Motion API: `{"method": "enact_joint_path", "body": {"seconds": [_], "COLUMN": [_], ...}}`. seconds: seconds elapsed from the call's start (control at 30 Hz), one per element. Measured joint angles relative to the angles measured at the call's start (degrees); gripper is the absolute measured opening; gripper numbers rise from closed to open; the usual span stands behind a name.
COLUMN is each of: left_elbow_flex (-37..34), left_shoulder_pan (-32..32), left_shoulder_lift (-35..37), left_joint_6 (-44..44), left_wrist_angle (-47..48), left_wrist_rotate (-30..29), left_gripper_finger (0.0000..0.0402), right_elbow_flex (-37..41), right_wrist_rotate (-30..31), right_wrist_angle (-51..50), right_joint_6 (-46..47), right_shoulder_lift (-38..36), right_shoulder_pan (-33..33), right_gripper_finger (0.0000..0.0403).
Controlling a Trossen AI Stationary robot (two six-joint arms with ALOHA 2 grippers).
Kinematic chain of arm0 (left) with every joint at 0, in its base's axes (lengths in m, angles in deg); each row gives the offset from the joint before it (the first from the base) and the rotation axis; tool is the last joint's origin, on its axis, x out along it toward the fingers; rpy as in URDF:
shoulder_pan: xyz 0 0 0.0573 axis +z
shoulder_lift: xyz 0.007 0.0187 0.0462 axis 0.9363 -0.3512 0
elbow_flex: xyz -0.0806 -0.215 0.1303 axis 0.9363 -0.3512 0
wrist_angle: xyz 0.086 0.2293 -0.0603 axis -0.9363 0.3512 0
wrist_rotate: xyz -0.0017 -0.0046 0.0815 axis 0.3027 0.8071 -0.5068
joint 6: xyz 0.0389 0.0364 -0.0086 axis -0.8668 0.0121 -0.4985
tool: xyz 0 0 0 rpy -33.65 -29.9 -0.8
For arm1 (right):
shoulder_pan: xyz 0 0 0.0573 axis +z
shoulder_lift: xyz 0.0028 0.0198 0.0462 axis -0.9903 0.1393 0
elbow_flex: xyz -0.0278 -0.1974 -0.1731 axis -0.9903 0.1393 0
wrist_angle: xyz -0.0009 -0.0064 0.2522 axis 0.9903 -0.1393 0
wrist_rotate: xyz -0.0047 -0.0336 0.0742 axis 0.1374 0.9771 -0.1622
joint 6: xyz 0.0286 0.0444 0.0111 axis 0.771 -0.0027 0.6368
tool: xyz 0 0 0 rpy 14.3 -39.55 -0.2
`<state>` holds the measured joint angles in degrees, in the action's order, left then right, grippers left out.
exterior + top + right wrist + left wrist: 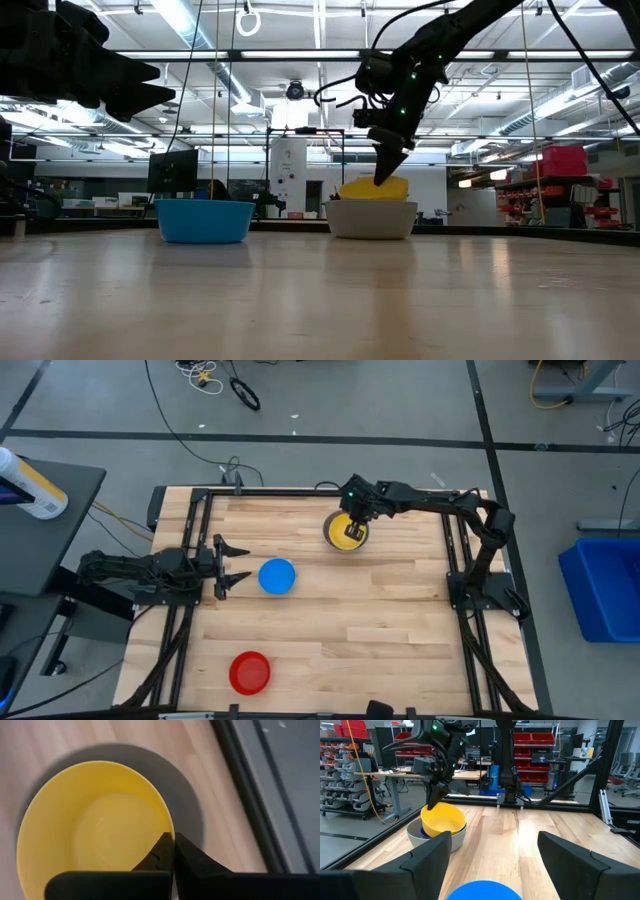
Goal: Nest bowls inside each other
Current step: Stack the yellow bowl on the dark blue bowl
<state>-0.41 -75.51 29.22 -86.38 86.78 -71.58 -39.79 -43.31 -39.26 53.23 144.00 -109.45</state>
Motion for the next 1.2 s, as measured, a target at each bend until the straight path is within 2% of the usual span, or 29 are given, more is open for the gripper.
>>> {"method": "enact_joint_path", "body": {"seconds": [0.3,0.6,0.83,1.2], "left_elbow_flex": [0.0,0.0,0.0,0.0], "left_shoulder_pan": [0.0,0.0,0.0,0.0], "left_shoulder_lift": [0.0,0.0,0.0,0.0], "left_joint_6": [0.0,0.0,0.0,0.0], "left_wrist_angle": [0.0,0.0,0.0,0.0], "left_wrist_rotate": [0.0,-0.1,-0.2,-0.2], "left_gripper_finger": [0.0307,0.0307,0.0307,0.0307], "right_elbow_flex": [0.0,0.0,0.0,0.0], "right_wrist_rotate": [-9.7,-15.1,-13.1,-14.9], "right_wrist_angle": [1.0,1.0,0.7,0.3], "right_joint_6": [-0.7,-0.8,-1.1,-1.5], "right_shoulder_lift": [0.0,0.0,0.0,0.0], "right_shoulder_pan": [-2.2,-3.7,-4.4,-4.7], "right_gripper_finger": [0.0,0.0,0.0,0.0]}}
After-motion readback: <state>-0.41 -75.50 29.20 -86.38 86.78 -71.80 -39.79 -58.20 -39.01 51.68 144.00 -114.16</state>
